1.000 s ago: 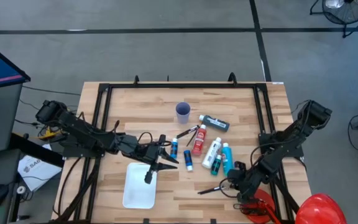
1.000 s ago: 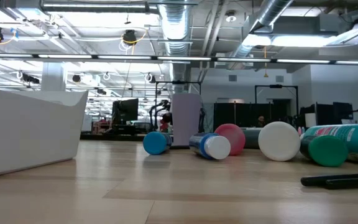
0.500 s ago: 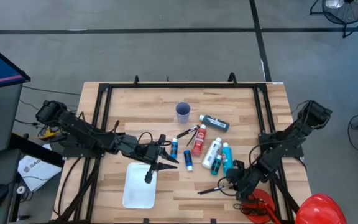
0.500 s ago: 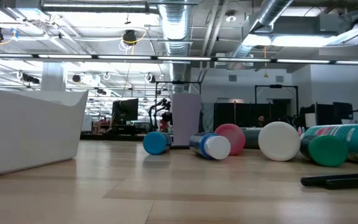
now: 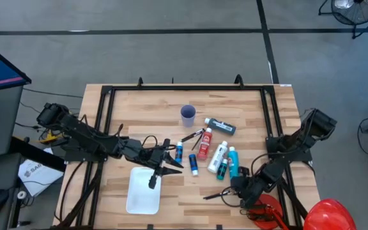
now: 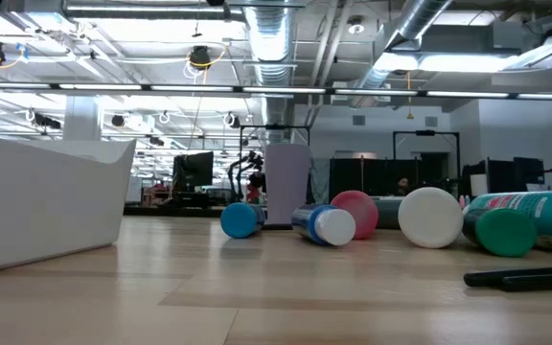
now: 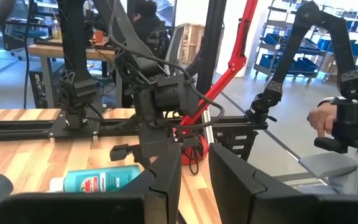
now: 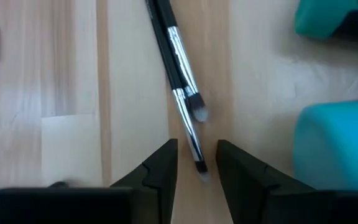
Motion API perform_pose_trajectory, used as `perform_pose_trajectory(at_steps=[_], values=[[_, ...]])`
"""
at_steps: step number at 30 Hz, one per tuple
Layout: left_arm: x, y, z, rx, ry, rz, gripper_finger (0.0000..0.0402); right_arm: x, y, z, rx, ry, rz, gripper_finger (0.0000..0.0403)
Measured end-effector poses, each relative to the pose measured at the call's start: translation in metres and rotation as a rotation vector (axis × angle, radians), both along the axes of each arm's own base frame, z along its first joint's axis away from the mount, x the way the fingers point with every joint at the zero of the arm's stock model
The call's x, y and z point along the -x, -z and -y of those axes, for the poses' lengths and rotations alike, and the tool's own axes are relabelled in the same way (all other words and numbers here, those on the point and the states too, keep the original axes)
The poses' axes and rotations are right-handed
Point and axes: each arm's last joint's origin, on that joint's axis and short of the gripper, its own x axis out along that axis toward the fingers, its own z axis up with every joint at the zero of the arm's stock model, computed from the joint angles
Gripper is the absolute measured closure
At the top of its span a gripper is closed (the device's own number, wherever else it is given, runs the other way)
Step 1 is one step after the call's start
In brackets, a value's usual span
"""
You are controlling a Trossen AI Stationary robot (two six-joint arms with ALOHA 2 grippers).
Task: Pick & Place Paint Supplies
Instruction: Put the silver paint brush into the violet cup
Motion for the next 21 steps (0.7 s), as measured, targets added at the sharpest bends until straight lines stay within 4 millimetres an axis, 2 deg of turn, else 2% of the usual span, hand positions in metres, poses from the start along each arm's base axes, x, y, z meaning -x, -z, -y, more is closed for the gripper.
perform_pose_trajectory(at_steps=[21], values=[[0.000,-0.001,0.000,0.003,0.003,0.005,0.0325,0.012,0.009,-0.009,0.074,0.012,0.015,0.0296]])
